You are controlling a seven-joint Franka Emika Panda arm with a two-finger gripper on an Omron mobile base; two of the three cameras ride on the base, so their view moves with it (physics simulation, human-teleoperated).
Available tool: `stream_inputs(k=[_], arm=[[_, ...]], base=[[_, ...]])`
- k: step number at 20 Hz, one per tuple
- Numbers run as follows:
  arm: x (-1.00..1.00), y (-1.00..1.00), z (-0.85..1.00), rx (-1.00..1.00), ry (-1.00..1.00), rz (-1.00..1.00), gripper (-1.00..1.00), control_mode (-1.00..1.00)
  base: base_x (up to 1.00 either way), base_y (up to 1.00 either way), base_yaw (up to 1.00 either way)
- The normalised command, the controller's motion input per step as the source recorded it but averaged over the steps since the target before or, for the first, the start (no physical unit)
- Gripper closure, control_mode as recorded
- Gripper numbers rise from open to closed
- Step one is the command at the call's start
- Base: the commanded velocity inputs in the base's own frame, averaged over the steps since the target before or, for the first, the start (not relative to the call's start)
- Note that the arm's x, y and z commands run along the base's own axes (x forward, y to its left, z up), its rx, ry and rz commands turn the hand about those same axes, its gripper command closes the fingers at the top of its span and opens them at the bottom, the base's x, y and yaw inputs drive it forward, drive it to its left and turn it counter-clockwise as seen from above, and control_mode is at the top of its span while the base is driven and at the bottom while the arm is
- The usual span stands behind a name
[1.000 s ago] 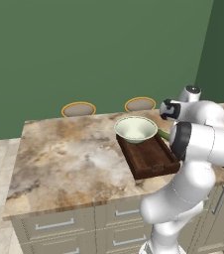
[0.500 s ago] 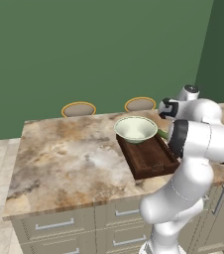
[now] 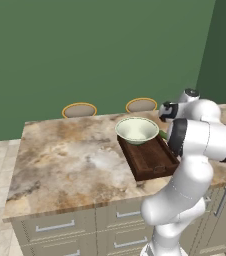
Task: Place the two vegetables and bowl onto the tray for setting up a vegetable dip station.
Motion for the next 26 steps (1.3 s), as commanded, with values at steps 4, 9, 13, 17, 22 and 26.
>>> stream_inputs(k=[4, 9, 13, 17, 22, 26], arm=[[0.0, 0.0, -0.2, 0.0, 0.0, 0.0, -1.0, -1.0], [0.03, 0.0, -0.15, 0.0, 0.0, 0.0, -1.0, -1.0], [0.09, 0.0, -0.07, 0.0, 0.0, 0.0, -1.0, -1.0], [0.11, 0.0, -0.09, 0.0, 0.0, 0.0, -1.0, -1.0], [0.09, 0.0, -0.1, 0.0, 0.0, 0.0, -1.0, -1.0], [0.05, -0.03, -0.12, 0.0, 0.0, 0.0, -1.0, -1.0]], base=[[0.0, 0.0, 0.0], [0.0, 0.0, 0.0], [0.0, 0.0, 0.0], [0.0, 0.0, 0.0], [0.0, 0.0, 0.0], [0.0, 0.0, 0.0]])
